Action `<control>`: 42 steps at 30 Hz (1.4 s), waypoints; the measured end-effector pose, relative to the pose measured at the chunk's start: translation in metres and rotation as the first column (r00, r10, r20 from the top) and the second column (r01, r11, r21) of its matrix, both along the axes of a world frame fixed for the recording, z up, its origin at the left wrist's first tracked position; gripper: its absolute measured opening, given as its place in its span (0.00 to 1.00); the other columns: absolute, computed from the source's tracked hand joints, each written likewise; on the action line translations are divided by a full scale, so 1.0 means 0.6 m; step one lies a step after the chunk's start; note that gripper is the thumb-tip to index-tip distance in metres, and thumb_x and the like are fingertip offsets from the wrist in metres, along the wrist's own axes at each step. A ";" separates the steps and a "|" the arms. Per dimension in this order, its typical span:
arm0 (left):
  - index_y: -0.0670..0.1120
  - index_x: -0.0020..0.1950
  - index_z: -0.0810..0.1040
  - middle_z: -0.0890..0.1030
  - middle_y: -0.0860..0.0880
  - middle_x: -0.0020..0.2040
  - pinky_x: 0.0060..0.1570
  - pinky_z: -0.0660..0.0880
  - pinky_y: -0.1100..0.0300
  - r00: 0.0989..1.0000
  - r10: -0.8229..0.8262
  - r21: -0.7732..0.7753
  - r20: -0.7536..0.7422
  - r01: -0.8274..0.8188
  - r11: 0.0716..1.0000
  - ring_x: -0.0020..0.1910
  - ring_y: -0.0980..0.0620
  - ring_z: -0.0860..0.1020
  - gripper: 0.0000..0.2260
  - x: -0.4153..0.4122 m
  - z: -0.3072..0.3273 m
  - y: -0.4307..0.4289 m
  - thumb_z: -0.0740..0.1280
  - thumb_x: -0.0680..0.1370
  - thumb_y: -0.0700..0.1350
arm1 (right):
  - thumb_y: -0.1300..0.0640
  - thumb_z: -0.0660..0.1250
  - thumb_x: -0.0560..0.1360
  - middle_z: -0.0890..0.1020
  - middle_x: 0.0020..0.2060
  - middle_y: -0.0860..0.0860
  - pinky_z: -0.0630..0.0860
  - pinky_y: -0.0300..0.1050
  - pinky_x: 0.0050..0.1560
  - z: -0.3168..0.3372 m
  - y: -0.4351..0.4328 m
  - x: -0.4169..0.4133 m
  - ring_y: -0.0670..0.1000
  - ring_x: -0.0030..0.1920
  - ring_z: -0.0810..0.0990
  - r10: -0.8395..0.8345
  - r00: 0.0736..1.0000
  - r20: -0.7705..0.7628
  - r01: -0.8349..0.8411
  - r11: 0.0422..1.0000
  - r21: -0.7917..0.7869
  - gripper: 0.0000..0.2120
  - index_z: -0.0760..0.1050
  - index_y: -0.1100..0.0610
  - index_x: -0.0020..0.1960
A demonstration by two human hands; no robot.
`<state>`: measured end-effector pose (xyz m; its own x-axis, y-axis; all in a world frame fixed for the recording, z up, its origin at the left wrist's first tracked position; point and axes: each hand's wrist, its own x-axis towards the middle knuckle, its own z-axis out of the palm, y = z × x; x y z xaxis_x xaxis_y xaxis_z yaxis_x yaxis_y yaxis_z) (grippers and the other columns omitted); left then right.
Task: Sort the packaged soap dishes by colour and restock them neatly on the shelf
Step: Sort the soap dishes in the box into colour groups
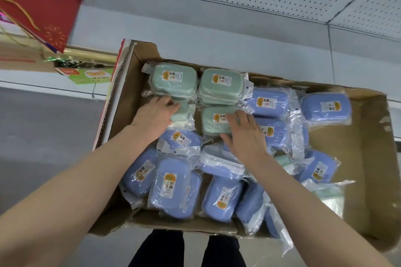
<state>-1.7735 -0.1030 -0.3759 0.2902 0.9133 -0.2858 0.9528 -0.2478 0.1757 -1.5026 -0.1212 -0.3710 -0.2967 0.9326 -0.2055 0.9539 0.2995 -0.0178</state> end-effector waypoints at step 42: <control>0.44 0.76 0.56 0.70 0.44 0.67 0.65 0.65 0.50 0.978 -0.204 0.044 -0.054 0.206 0.978 0.65 0.43 0.69 0.43 0.752 -0.015 0.180 0.71 0.70 0.61 | 0.40 0.70 0.72 0.72 0.60 0.60 0.71 0.56 0.58 0.071 0.113 0.659 0.61 0.58 0.73 -0.467 0.820 -0.330 0.525 0.844 0.107 0.39 0.62 0.60 0.73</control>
